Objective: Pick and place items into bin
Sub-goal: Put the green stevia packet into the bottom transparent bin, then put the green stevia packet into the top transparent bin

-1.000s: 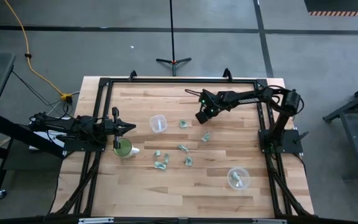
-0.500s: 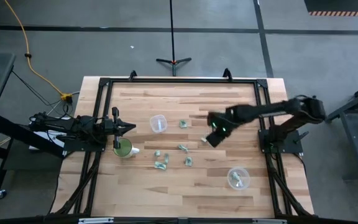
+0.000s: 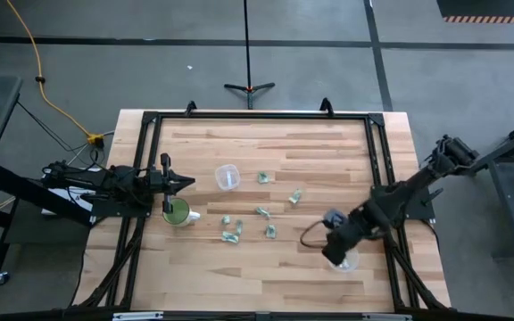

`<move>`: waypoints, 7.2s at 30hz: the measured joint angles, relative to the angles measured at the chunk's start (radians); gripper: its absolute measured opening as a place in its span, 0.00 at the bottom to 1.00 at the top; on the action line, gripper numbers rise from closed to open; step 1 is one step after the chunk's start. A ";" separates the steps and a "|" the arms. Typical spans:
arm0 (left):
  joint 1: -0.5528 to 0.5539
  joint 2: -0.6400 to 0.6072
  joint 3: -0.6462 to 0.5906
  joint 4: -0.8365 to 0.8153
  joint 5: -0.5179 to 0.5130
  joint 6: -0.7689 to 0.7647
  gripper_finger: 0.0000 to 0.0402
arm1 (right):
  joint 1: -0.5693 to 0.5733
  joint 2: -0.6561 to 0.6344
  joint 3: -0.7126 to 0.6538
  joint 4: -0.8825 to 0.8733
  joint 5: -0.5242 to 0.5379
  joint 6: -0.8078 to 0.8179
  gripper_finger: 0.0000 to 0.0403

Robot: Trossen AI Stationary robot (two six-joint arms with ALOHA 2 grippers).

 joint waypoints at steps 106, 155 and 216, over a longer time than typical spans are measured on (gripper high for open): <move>0.000 0.000 0.000 -0.031 0.000 -0.001 0.13 | 0.051 0.355 0.360 -0.373 -0.115 -0.282 0.12; 0.000 0.000 0.000 -0.061 0.001 -0.053 0.13 | -0.832 0.648 0.359 0.550 0.026 -1.412 0.70; 0.000 0.000 0.000 -0.061 0.000 -0.049 0.13 | -0.863 0.679 0.252 0.946 -0.079 -1.411 0.61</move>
